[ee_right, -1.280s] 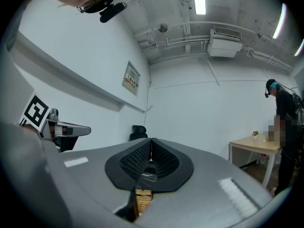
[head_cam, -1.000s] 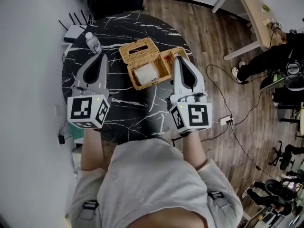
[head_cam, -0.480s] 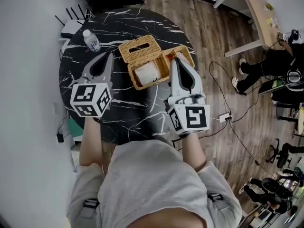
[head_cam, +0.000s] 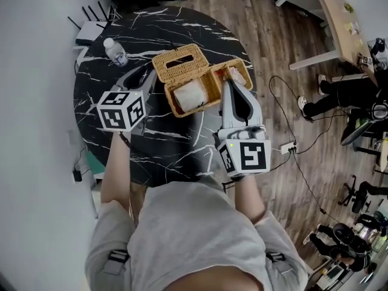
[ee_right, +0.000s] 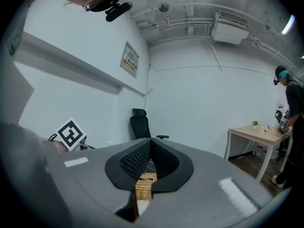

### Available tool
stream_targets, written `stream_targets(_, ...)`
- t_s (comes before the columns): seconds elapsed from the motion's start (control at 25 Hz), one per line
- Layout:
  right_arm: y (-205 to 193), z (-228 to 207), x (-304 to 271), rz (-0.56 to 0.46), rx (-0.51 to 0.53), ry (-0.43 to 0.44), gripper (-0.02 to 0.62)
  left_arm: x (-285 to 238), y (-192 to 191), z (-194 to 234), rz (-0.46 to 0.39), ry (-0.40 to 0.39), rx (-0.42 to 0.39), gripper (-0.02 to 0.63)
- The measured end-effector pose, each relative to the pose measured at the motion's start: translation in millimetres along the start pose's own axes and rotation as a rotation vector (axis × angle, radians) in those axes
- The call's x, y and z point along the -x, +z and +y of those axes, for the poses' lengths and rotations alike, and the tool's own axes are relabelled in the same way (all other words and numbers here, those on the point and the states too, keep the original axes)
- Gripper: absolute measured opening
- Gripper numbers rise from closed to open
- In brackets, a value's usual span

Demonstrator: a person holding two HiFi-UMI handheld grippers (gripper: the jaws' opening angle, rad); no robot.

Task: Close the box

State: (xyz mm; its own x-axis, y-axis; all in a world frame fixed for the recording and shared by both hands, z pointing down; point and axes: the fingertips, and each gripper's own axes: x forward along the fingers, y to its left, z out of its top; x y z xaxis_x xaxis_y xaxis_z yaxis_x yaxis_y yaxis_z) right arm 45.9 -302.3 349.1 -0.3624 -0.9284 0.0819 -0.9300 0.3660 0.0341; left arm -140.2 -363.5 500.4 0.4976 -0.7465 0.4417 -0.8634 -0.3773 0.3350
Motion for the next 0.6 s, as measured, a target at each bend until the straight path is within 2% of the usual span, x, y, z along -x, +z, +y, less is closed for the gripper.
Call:
stream_targets(0.24,-11.7,-6.7,-4.7,0.033,0.002,-0.016,0.005,-30.2,-17.4,16.9,0.068,-0.009,0.08,0.169)
stream_targets(0.6,-27.9,-9.0,-9.0,0.073,0.011,-0.024,0.005,-65.6,-42.4,48.9,0.156,0.036,0.111,0.195)
